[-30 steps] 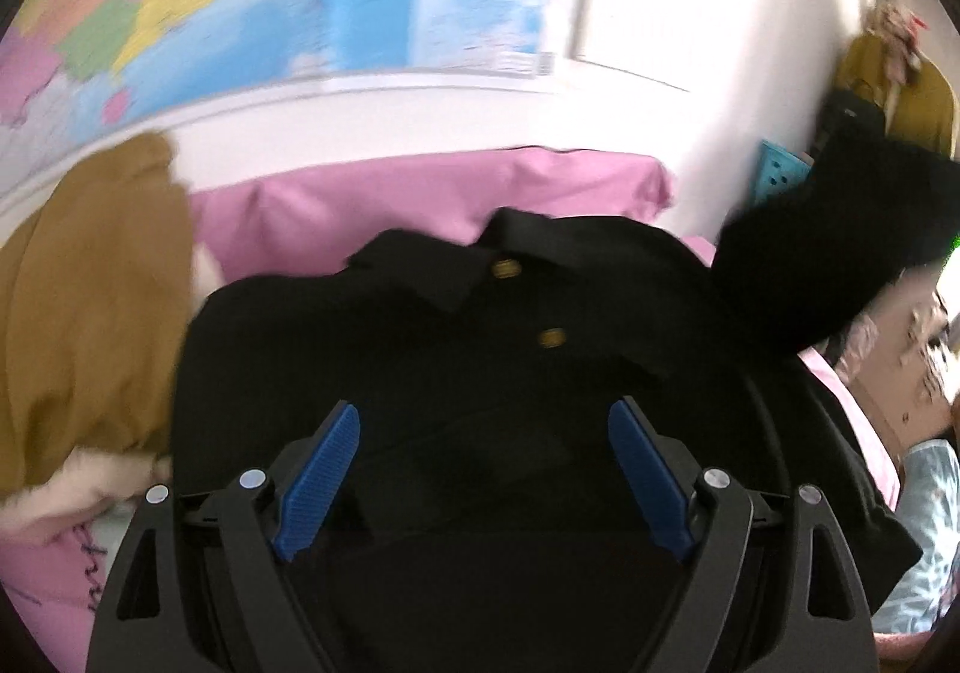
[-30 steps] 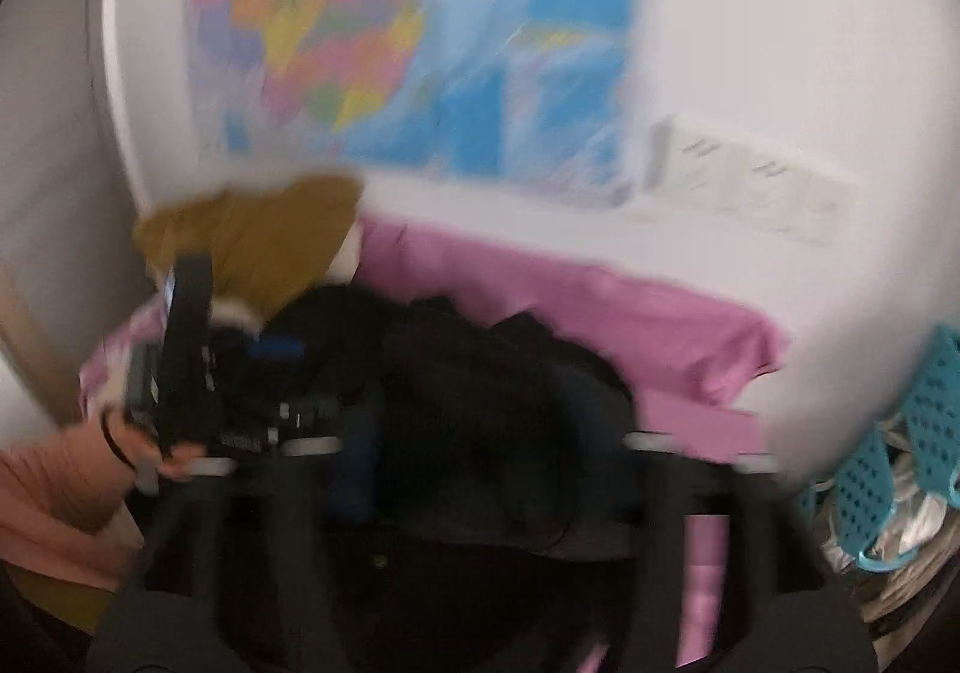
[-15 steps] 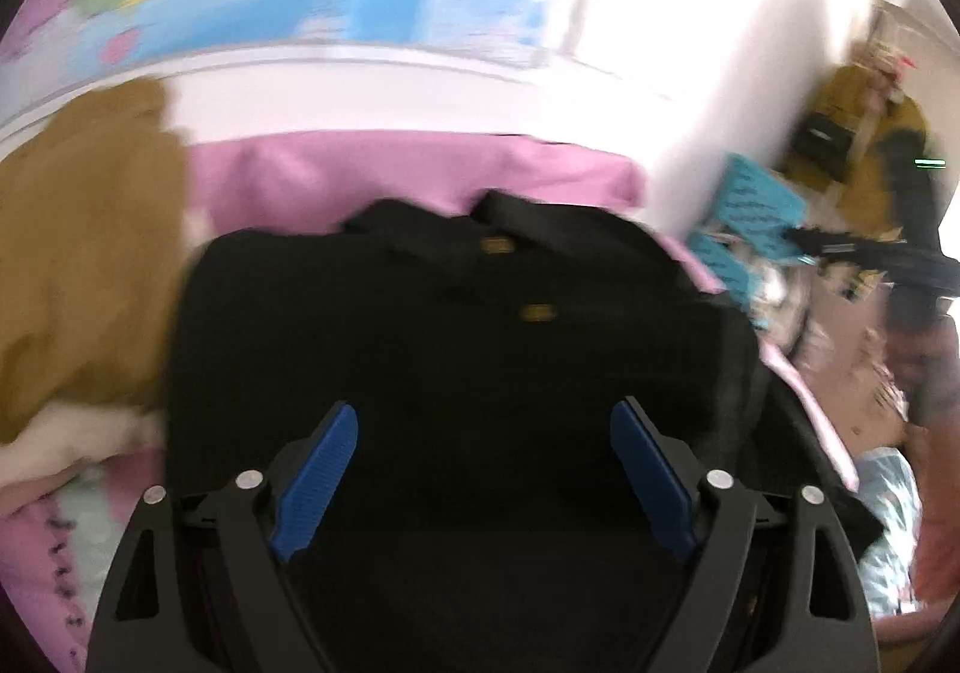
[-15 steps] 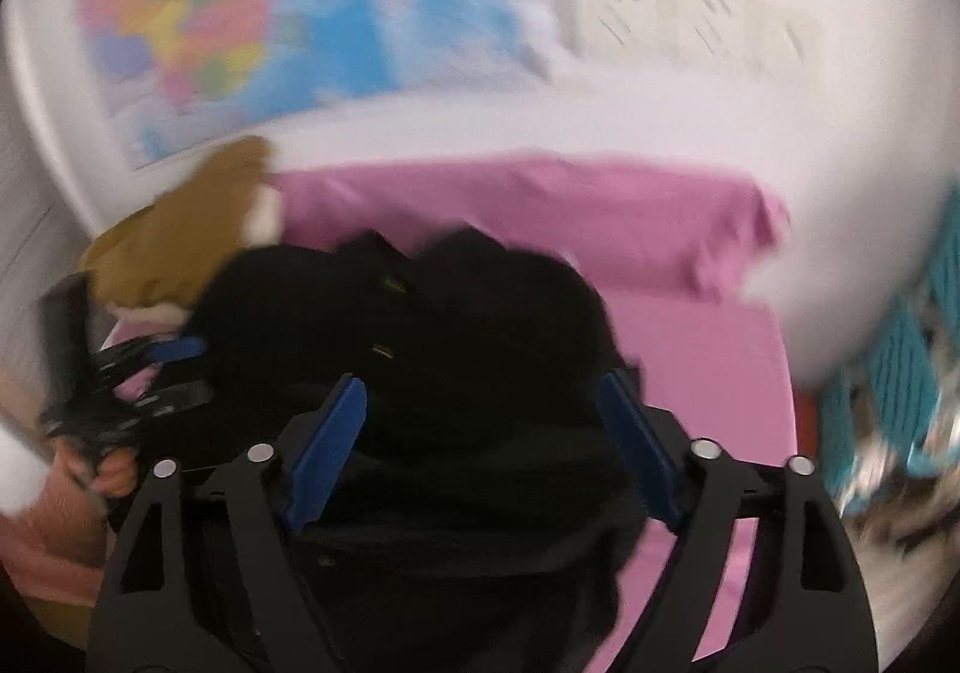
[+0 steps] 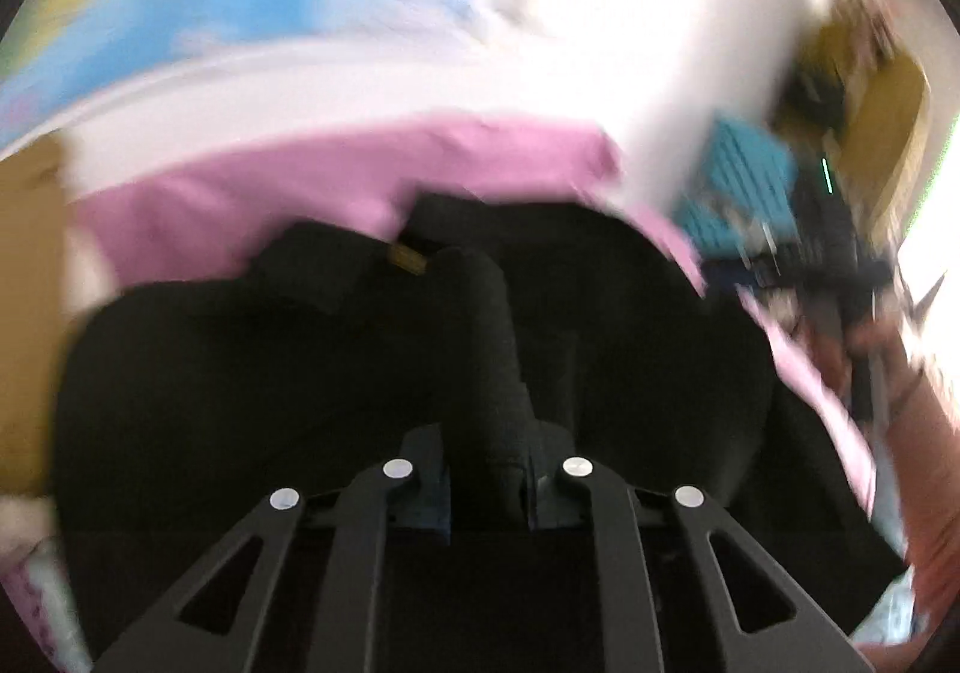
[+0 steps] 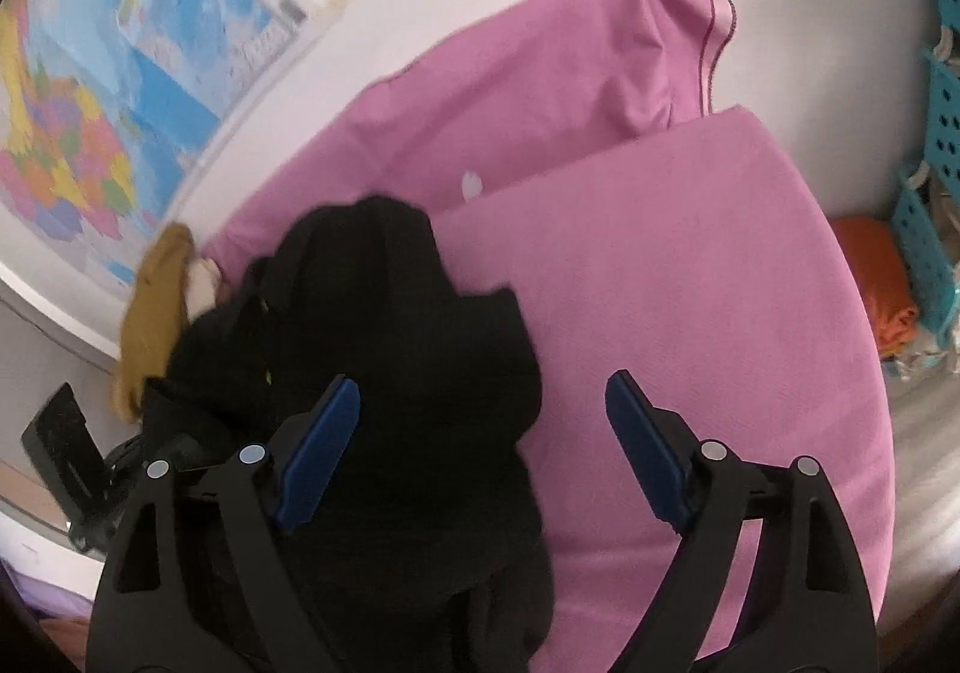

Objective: Fold large clothes

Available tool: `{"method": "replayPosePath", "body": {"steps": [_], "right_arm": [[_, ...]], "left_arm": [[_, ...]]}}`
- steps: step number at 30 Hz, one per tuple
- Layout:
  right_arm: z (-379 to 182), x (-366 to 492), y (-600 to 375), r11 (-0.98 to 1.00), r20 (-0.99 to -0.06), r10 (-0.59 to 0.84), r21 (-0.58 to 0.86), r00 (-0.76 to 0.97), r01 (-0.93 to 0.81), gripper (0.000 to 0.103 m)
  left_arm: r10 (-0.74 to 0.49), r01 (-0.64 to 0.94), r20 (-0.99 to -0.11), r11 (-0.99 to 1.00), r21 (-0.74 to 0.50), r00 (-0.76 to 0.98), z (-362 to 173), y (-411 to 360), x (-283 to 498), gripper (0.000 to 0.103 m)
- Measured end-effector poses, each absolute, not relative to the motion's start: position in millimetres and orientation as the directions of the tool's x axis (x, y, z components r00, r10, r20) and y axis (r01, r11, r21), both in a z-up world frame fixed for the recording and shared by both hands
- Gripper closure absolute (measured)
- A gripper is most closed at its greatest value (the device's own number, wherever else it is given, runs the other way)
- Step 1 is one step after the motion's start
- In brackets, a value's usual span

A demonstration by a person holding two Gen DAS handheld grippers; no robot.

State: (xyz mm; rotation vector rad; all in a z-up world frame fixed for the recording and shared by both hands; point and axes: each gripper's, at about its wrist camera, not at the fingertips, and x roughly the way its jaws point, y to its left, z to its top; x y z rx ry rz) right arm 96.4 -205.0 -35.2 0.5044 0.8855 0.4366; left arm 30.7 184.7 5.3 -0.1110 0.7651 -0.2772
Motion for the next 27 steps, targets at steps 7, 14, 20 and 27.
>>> {"method": "replayPosePath", "body": {"steps": [7, 14, 20, 27], "right_arm": [[-46.5, 121.9, -174.3, 0.782, -0.638, 0.619, 0.557, 0.458, -0.280, 0.012], [-44.9, 115.3, -134.2, 0.781, -0.678, 0.619, 0.472, 0.398, -0.410, 0.072], [6.8, 97.2, -191.1, 0.831, -0.536, 0.542, 0.455, 0.647, -0.320, 0.097], [-29.0, 114.3, -187.8, 0.898, -0.710, 0.429, 0.399, 0.558, -0.183, 0.050]], "left_arm": [[-0.309, 0.108, -0.665, 0.939, -0.326, 0.681, -10.5, 248.6, 4.7, 0.067], [-0.345, 0.119, -0.677, 0.926, -0.357, 0.650, -23.4, 245.1, -2.4, 0.036], [-0.359, 0.190, -0.628, 0.928, -0.321, 0.690, -11.3, 228.6, 1.6, 0.053], [-0.327, 0.217, -0.707, 0.945, -0.244, 0.628, -23.4, 205.9, 18.4, 0.031]]}}
